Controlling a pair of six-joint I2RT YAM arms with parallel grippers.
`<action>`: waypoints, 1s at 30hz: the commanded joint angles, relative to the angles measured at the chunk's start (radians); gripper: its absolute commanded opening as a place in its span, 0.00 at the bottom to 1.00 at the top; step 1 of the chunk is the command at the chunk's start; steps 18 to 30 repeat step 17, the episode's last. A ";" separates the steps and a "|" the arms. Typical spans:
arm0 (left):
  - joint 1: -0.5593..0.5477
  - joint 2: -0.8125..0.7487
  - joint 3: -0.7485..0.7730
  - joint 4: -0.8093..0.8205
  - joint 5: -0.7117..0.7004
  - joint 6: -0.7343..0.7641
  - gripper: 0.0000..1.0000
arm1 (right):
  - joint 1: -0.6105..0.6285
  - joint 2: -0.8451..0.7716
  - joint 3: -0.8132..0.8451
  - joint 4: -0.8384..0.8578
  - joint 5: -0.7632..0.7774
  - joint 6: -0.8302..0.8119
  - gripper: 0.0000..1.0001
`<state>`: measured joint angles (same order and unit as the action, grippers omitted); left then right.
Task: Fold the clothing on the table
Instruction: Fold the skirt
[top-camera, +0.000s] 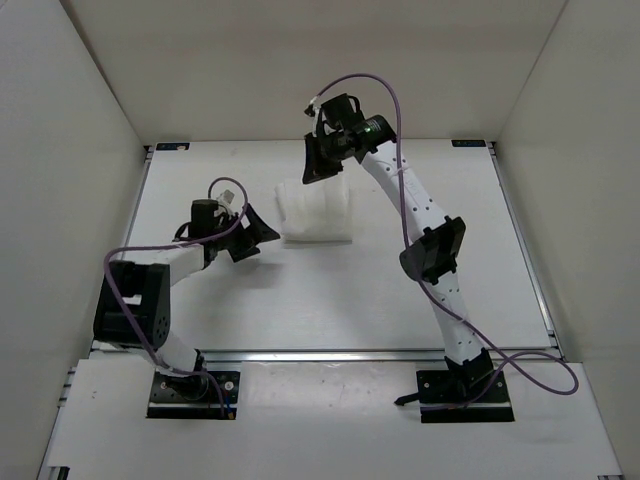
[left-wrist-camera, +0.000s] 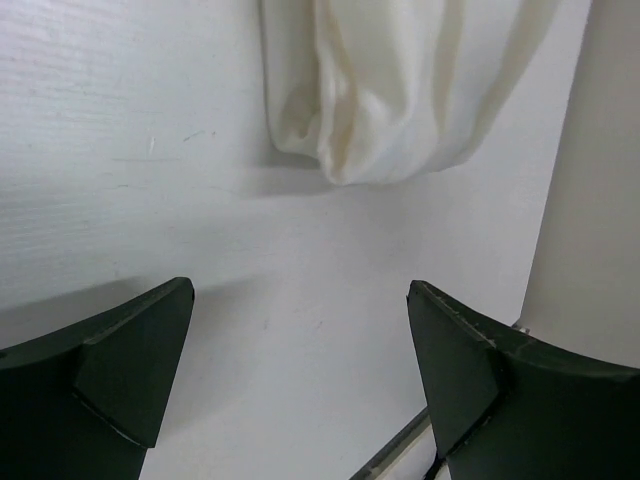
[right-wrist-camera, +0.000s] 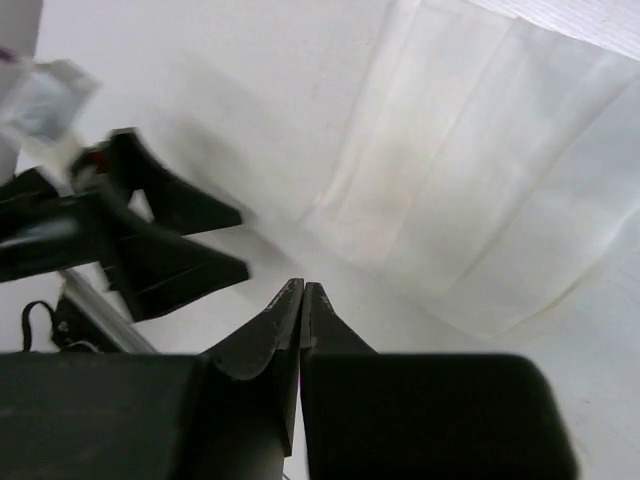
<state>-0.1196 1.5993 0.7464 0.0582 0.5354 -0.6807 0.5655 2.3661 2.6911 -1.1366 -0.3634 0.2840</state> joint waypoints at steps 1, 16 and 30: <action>0.032 -0.140 -0.009 0.009 0.000 0.029 0.99 | -0.019 0.041 0.110 -0.073 0.070 -0.014 0.00; 0.017 -0.211 0.143 -0.305 -0.090 0.208 0.99 | -0.162 -0.342 -0.117 -0.186 0.283 -0.028 0.01; 0.017 -0.202 0.152 -0.332 -0.104 0.211 0.99 | -0.180 -0.423 -0.192 -0.161 0.282 -0.029 0.04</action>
